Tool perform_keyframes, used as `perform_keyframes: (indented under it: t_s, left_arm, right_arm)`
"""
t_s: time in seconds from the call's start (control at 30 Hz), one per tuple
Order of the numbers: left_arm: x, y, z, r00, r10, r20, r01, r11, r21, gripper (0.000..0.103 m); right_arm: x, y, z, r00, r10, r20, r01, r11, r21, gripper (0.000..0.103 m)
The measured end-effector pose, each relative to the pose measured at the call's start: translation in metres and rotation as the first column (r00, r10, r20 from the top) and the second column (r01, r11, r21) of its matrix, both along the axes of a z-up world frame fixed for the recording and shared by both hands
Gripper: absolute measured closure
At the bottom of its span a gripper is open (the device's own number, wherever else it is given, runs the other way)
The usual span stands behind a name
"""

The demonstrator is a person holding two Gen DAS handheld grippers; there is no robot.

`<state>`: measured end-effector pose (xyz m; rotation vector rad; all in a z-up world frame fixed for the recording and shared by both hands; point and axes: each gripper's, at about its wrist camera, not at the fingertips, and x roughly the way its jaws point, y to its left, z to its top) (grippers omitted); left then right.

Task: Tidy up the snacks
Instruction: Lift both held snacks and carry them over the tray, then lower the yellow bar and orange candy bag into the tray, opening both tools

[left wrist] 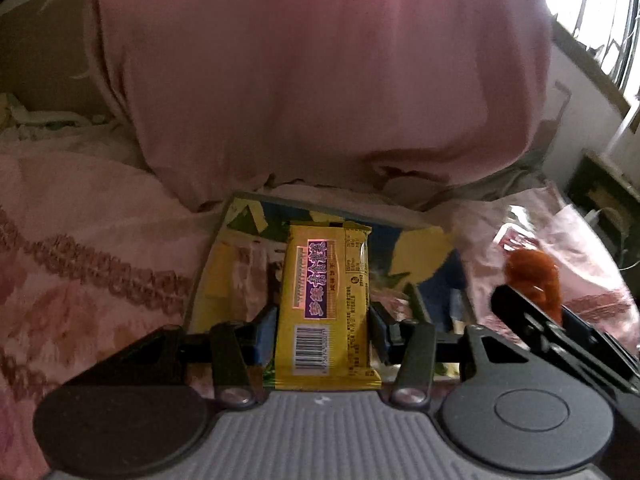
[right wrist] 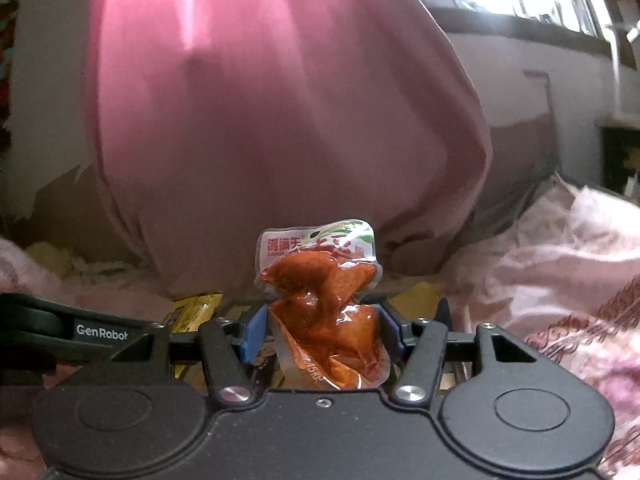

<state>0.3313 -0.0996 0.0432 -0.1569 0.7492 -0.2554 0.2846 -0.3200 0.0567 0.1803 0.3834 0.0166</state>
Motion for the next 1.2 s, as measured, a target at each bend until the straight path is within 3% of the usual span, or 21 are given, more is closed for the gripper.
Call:
perform_keyframes:
  t_s: [0.47,0.8,1.2]
  left_arm:
    - [0.061,-0.032,-0.077,0.997,0.004,-0.083,-0.003,1.0,0.014,0.051]
    - [0.079,-0.066,-0.094,0.995,0.005,-0.101,0.003,0.997,0.074,0.051]
    - [0.086,-0.076,-0.104,0.99,0.026,-0.137,-0.011,0.994,0.107,0.05]
  right_arm:
    - [0.062,-0.036,-0.063,0.992,-0.076,-0.102,0.072,0.996,-0.046,0.043]
    - [0.083,-0.038,-0.1,0.969,-0.06,-0.239,0.06,0.998,-0.006,0.042]
    - [0.081,-0.046,-0.121,0.956,-0.063,-0.286,0.057,0.998,-0.029,0.04]
